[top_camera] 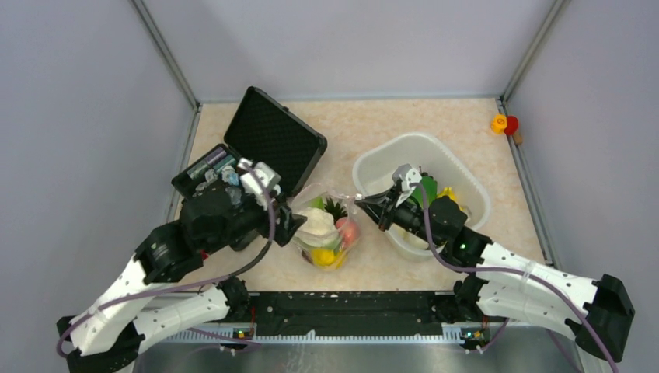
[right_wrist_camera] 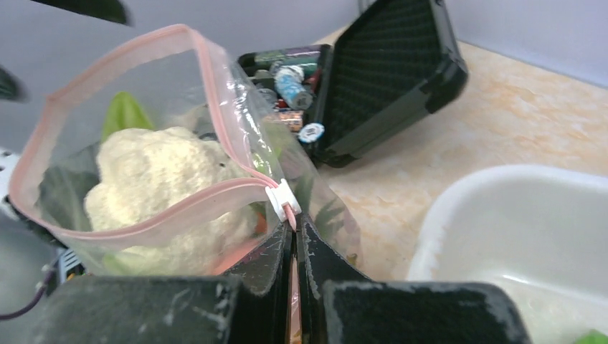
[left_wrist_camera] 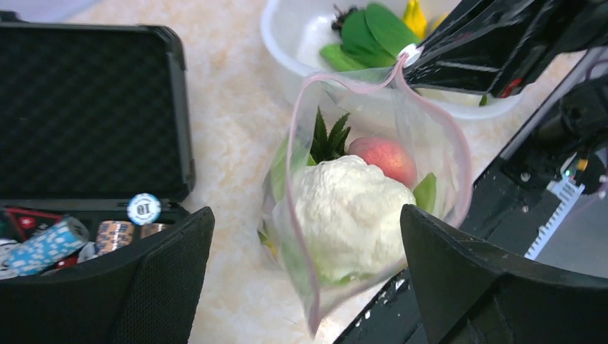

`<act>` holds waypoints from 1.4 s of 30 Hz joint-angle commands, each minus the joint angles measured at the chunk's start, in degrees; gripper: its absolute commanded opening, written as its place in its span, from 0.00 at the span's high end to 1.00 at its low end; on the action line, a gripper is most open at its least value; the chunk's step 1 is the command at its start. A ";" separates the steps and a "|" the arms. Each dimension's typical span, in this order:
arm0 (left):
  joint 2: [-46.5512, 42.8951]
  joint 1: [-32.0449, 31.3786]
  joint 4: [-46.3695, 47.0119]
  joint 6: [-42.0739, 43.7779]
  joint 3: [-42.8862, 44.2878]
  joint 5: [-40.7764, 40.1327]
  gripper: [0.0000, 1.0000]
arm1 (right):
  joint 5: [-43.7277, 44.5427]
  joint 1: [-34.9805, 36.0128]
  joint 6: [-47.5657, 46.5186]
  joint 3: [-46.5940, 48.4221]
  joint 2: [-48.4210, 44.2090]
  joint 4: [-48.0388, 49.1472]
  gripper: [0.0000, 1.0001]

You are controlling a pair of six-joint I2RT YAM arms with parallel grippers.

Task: Place the food in the zip-top bag and seal the zipper
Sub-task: Adjust the zipper food storage bag at the center of the board.

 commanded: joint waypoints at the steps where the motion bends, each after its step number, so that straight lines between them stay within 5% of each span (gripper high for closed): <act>1: -8.42 -0.10 1.25 1.36 0.50 -4.16 0.01 | 9.35 -0.24 1.95 3.18 2.25 0.15 1.00; 7: -15.81 -0.12 4.70 5.21 -7.92 -0.25 0.01 | 10.70 -0.19 0.86 4.85 3.81 0.95 1.00; 20: -15.76 -0.12 17.88 17.44 -20.36 11.91 0.03 | 9.81 -0.22 0.67 5.29 4.53 1.04 1.00; 24: -15.85 -0.11 19.37 22.03 -22.20 15.51 0.26 | 9.36 -0.27 0.67 5.35 4.55 1.20 1.00; 29: -15.31 -0.11 17.96 21.75 -20.39 12.63 0.79 | 9.74 -0.26 0.21 5.47 4.42 0.35 1.00; 32: -15.76 -0.12 18.16 20.55 -20.01 11.01 0.99 | 9.91 -0.27 0.14 5.23 3.93 -0.01 1.00; 42: -18.25 -0.12 15.14 16.34 -17.92 -7.97 1.00 | 5.34 -0.21 -2.86 2.11 -5.95 -2.25 1.00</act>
